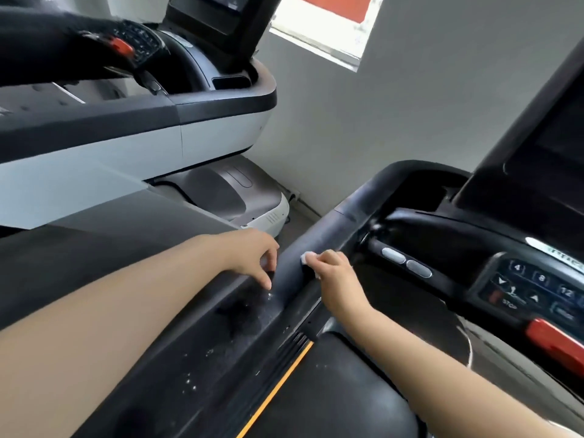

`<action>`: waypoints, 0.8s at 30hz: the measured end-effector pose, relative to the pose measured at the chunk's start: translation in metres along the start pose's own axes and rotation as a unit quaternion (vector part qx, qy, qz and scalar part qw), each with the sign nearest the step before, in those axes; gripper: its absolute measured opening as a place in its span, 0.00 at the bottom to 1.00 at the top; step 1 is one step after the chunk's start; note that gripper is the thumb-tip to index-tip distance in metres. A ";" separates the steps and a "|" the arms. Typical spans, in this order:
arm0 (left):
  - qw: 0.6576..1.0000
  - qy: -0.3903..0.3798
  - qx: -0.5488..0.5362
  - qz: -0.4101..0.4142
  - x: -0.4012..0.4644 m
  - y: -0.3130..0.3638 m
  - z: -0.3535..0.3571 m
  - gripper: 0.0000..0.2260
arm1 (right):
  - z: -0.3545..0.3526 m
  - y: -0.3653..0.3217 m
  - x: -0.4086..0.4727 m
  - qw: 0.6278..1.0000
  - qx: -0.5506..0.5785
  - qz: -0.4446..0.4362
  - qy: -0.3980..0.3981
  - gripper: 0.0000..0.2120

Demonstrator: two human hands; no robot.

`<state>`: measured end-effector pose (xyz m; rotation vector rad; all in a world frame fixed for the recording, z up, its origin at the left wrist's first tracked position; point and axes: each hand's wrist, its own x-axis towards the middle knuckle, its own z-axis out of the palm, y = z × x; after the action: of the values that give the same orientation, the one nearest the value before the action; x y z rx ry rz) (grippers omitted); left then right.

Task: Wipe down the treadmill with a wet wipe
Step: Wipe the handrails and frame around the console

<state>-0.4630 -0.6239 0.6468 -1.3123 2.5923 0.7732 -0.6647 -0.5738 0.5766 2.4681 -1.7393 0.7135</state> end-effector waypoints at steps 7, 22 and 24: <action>0.997 -0.011 -0.075 0.032 0.052 -0.011 0.001 0.42 | 0.002 0.019 0.007 0.994 -0.041 -0.094 -0.023 0.24; 0.995 -0.077 -0.059 -0.006 0.132 0.004 -0.027 0.51 | -0.032 0.205 0.109 0.984 -0.157 0.025 -0.084 0.12; 0.994 -0.101 -0.036 -0.018 0.138 0.004 -0.029 0.53 | -0.028 0.203 0.108 0.985 -0.151 0.068 -0.048 0.07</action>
<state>-0.5476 -0.7351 0.6267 -1.2258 2.3984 0.9486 -0.8281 -0.7364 0.5973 2.2318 -1.9015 0.3106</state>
